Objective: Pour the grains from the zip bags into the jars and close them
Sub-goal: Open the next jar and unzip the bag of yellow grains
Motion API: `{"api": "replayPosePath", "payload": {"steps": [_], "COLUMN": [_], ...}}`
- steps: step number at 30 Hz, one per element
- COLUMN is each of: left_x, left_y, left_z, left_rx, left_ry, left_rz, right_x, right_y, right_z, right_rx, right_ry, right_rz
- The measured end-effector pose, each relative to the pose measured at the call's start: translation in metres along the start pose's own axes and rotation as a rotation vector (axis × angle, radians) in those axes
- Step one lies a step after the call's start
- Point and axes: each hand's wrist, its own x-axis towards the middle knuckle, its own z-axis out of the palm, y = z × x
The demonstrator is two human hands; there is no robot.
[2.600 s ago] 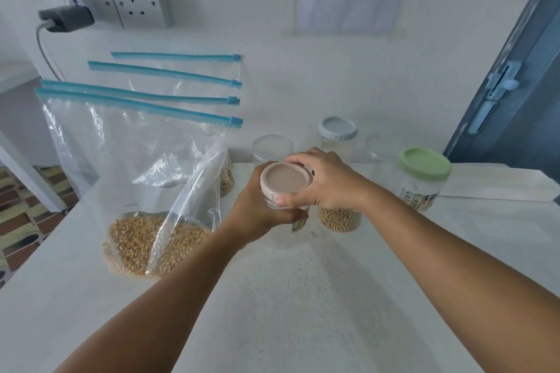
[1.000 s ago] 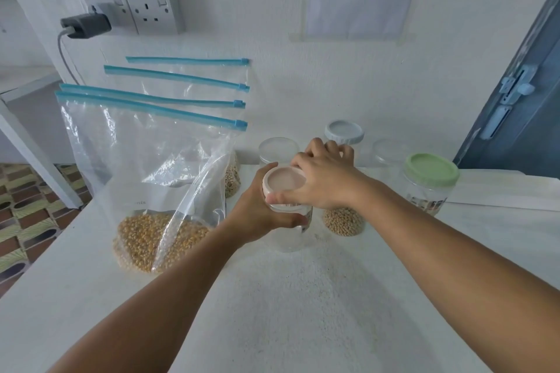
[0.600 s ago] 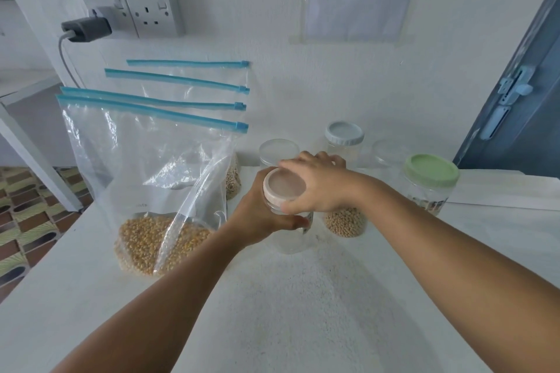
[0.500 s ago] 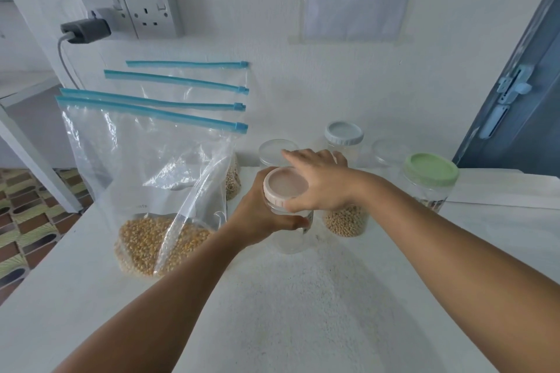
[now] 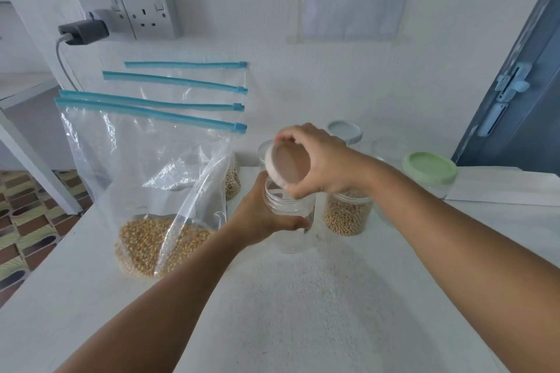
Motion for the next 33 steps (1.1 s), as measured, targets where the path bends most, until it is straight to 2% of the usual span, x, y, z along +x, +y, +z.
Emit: {"api": "replayPosePath", "payload": {"steps": [2,5,10,14,19,23,26,30,33], "left_x": [-0.001,-0.002,-0.001,-0.001,-0.001,-0.001,-0.002,-0.003,-0.003], "left_y": [0.001,0.001,0.0,0.0,0.0,-0.001,0.0,0.002,0.004], "left_z": [0.001,0.001,0.0,0.0,0.0,-0.001,-0.001,-0.002,-0.002], "left_rx": [0.014,0.016,0.021,0.03,0.032,0.044,0.051,0.046,0.049], "left_ry": [-0.003,-0.008,-0.016,-0.016,-0.019,-0.01,-0.007,-0.009,-0.019], "left_rz": [0.004,0.001,-0.005,-0.012,-0.009,-0.009,-0.014,-0.031,-0.042], "right_x": [-0.008,-0.029,-0.064,-0.087,-0.127,-0.151,-0.158,-0.156,-0.154], "right_y": [0.008,0.024,0.051,0.066,0.068,0.08,0.085,0.086,0.085], "right_z": [-0.008,0.003,0.038,0.066,0.103,0.134,0.146,0.144,0.138], "right_rx": [0.177,0.312,0.661,0.766,0.613,0.545,0.363,0.143,0.128], "right_ry": [0.071,0.164,0.438,0.489,0.488,0.295,0.182,0.139,0.159], "right_rz": [0.004,0.055,0.179,0.269,0.35,0.481,0.589,0.599,0.597]}}
